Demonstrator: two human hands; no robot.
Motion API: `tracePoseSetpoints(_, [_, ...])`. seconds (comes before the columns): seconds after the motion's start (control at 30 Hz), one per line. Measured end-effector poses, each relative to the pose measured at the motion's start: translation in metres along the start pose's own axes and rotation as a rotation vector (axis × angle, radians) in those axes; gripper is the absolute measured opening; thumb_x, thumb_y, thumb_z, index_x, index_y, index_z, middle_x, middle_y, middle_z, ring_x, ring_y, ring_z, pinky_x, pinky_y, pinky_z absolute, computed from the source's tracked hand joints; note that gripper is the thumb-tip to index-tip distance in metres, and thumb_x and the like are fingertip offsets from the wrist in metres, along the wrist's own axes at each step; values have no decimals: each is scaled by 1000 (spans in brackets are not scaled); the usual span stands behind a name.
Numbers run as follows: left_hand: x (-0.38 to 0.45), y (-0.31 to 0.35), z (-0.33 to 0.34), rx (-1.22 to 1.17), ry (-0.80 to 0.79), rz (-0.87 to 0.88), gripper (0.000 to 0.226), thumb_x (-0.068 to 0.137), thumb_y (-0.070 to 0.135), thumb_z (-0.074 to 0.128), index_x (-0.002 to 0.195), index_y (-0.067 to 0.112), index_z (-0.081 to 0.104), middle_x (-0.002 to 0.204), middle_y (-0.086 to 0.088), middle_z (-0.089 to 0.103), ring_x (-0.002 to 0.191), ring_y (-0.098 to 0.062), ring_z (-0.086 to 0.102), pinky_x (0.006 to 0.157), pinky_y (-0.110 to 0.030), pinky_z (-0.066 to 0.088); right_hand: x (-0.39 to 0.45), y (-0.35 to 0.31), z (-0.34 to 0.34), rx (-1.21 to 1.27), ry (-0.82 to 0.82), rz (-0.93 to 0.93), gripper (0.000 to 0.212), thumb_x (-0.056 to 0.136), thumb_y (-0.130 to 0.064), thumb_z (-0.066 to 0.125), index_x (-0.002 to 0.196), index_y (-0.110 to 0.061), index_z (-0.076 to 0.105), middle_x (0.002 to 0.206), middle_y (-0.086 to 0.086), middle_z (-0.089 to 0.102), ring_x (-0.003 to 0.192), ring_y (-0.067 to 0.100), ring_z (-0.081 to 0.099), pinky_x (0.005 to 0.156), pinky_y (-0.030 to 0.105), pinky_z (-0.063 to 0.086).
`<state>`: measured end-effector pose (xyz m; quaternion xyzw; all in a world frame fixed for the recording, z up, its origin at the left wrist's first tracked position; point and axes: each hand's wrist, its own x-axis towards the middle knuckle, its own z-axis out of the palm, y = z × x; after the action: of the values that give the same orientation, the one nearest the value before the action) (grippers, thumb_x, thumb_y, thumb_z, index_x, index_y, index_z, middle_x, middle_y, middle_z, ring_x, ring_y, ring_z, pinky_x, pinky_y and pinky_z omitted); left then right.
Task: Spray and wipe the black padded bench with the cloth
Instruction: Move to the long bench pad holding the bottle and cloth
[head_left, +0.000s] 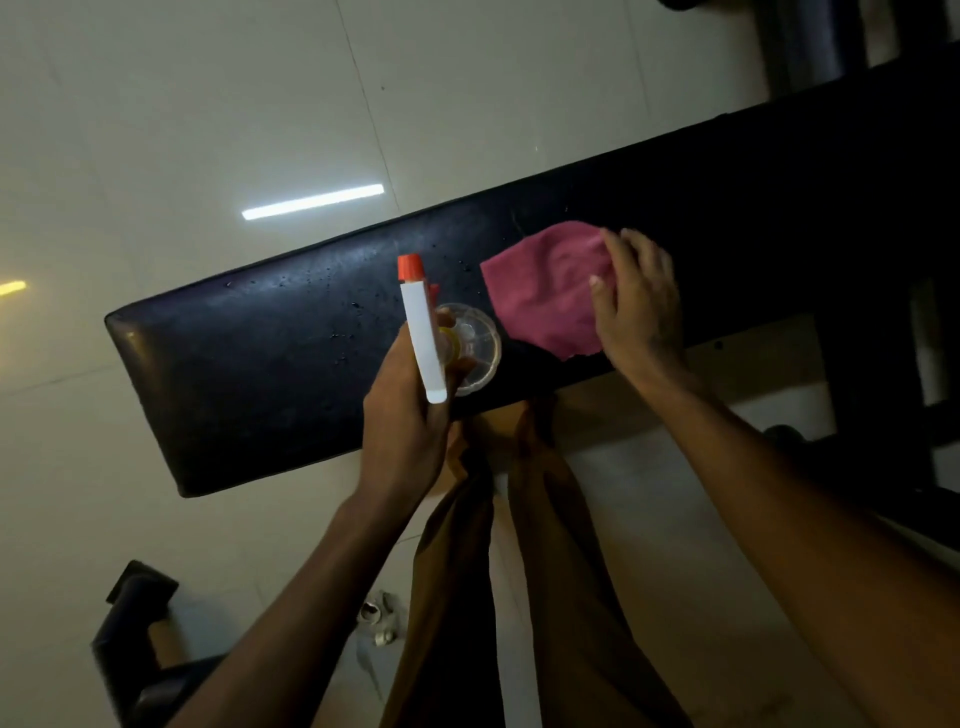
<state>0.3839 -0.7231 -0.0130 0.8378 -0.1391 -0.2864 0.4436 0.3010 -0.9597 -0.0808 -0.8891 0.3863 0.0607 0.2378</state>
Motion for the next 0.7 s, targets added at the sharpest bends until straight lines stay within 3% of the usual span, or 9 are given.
tracePoseSetpoints(0.1, [0, 5, 8, 18, 13, -18, 32, 102, 14, 59, 134, 7, 59, 121, -6, 68, 105, -4, 64, 87, -17, 53, 32, 3, -9, -63, -173, -61, 77, 96, -39, 62, 158, -23, 21, 162, 11, 26, 148, 30, 23, 117, 47, 26])
tracePoseSetpoints(0.2, [3, 11, 17, 19, 12, -29, 35, 102, 20, 61, 133, 5, 60, 119, -5, 69, 104, 0, 64, 86, -17, 53, 49, 2, -5, -149, -277, -225, 82, 89, -43, 70, 156, -24, 27, 149, 11, 41, 137, 29, 36, 111, 43, 33])
tracePoseSetpoints(0.33, [9, 21, 27, -25, 24, -42, 44, 101, 28, 61, 139, 8, 57, 129, -7, 67, 118, -12, 64, 97, -25, 53, 59, 0, 1, -198, -302, -335, 52, 89, -40, 70, 134, -20, 52, 124, 6, 58, 113, 25, 51, 99, 36, 36])
tracePoseSetpoints(0.43, [13, 26, 32, -16, 19, -24, 41, 101, 22, 62, 140, 9, 56, 130, -5, 66, 117, -10, 63, 98, -24, 53, 55, 5, -3, -27, -325, -254, 23, 92, -28, 69, 111, -18, 62, 104, -2, 52, 93, 18, 54, 76, 24, 39])
tracePoseSetpoints(0.5, [15, 30, 35, 1, 27, -21, 40, 101, 17, 62, 139, 8, 56, 129, -7, 66, 116, -11, 64, 97, -28, 55, 52, 13, -10, 98, -270, -165, 17, 92, -23, 69, 106, -16, 62, 103, -3, 48, 89, 13, 53, 65, 14, 35])
tracePoseSetpoints(0.6, [19, 36, 39, -6, 46, -30, 40, 99, 23, 64, 136, 6, 58, 128, -8, 66, 114, -12, 64, 96, -23, 54, 50, 29, -28, 185, -91, -40, 21, 94, -19, 67, 112, -11, 61, 116, 5, 53, 97, 10, 50, 70, 9, 38])
tracePoseSetpoints(0.7, [23, 37, 43, -20, 36, -17, 46, 99, 31, 63, 138, 7, 56, 129, -6, 65, 115, -9, 63, 96, -22, 54, 51, 50, -35, 93, -63, 68, 47, 92, -23, 69, 134, -17, 51, 137, 10, 45, 114, 18, 48, 93, 32, 50])
